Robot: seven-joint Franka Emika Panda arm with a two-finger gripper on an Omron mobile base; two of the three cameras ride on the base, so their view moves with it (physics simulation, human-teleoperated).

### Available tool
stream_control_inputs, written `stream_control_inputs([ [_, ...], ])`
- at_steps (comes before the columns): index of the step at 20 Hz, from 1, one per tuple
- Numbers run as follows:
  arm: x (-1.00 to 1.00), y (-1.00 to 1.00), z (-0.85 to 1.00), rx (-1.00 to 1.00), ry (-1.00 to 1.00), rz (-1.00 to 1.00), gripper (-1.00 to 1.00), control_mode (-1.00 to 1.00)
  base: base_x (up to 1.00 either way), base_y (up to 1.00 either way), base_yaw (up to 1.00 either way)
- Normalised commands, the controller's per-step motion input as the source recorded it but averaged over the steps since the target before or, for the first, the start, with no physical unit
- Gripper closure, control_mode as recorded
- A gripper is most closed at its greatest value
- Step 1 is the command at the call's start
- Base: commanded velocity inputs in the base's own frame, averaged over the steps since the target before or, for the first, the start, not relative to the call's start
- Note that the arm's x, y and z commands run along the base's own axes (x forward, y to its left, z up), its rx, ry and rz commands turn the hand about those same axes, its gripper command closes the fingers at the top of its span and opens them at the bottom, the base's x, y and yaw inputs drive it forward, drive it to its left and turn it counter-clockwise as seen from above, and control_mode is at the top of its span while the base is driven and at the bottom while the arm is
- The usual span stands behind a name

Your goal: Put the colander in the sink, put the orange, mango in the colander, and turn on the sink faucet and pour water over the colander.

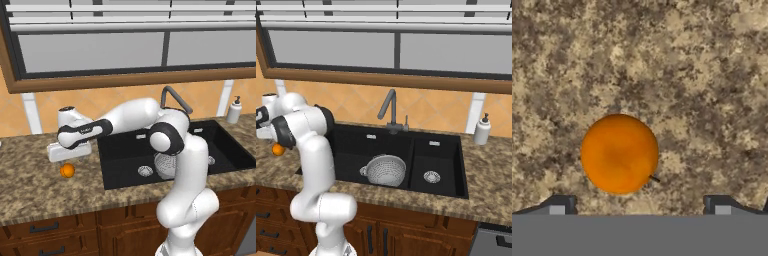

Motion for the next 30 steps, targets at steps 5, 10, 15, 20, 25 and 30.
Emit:
stream_control_inputs([
  [5, 0.07, 0.14, -0.26, 0.0, 0.0, 0.0, -1.0, -1.0, 0.0, 0.0, 0.0],
  [10, 0.03, 0.04, -0.17, 0.0, 0.0, 0.0, -1.0, -1.0, 0.0, 0.0, 0.0],
  [15, -0.06, 0.03, -0.09, 0.0, 0.0, 0.0, -1.0, -1.0, 0.0, 0.0, 0.0],
  [20, -0.06, 0.0, -0.16, 0.0, 0.0, 0.0, -1.0, -1.0, 0.0, 0.0, 0.0],
  [25, -0.05, -0.11, -0.21, 0.0, 0.0, 0.0, -1.0, -1.0, 0.0, 0.0, 0.0],
  [30, -0.03, -0.06, -0.25, 0.0, 0.0, 0.0, -1.0, -1.0, 0.0, 0.0, 0.0],
])
